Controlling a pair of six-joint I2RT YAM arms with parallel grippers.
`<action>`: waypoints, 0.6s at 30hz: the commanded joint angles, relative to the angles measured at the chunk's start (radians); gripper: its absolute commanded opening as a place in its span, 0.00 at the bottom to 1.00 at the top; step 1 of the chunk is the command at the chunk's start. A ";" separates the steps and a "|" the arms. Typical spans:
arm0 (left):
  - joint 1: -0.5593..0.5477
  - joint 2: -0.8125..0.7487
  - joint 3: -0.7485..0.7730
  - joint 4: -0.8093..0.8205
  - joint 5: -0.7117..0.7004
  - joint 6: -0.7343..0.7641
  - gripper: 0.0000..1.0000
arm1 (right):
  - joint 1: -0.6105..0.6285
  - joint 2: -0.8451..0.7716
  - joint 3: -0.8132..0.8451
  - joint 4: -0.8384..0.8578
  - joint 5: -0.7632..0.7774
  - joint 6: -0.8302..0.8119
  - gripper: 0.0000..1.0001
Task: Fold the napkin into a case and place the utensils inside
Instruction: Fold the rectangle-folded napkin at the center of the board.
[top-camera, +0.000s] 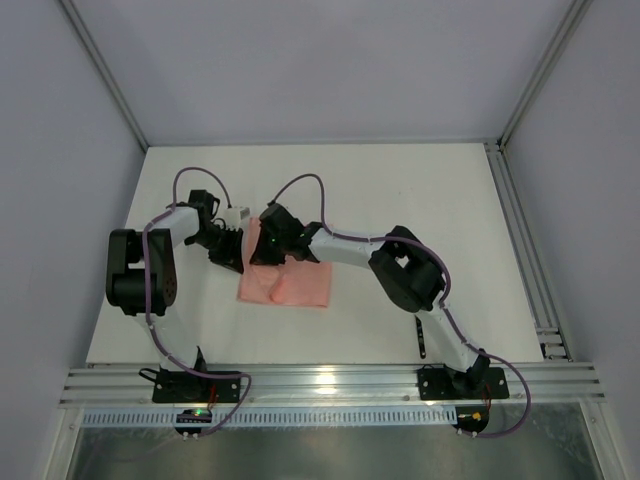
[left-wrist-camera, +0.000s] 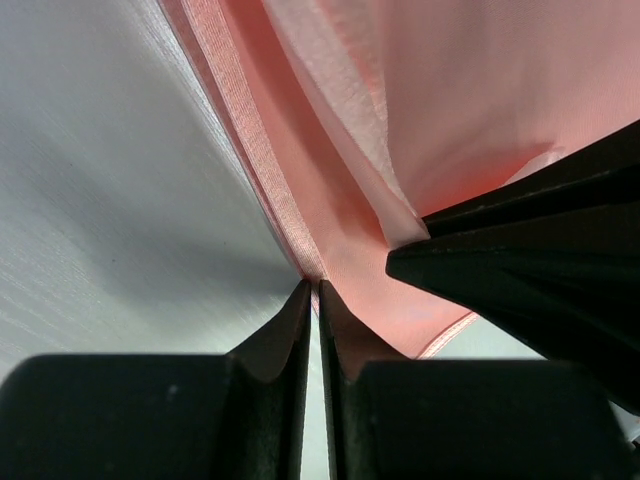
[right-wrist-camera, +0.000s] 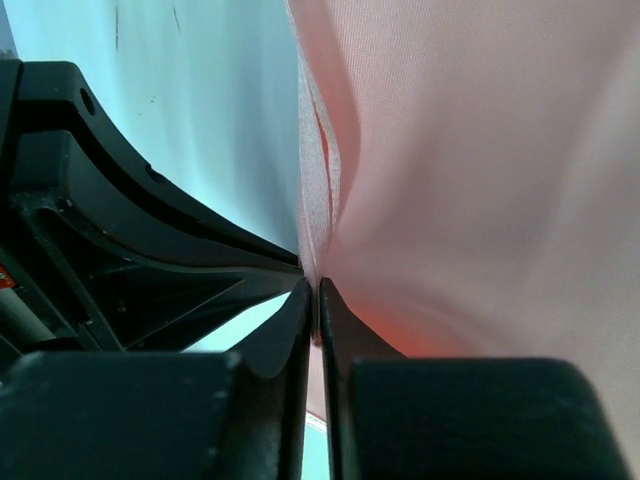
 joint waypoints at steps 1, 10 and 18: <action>-0.002 0.041 -0.026 0.027 -0.056 0.021 0.09 | 0.009 0.007 0.047 0.036 -0.012 0.010 0.13; 0.096 0.011 0.052 -0.042 -0.025 0.049 0.26 | 0.027 -0.164 0.073 -0.071 -0.006 -0.175 0.52; 0.096 -0.079 0.116 -0.142 0.004 0.098 0.41 | -0.015 -0.436 -0.152 -0.156 0.046 -0.298 0.55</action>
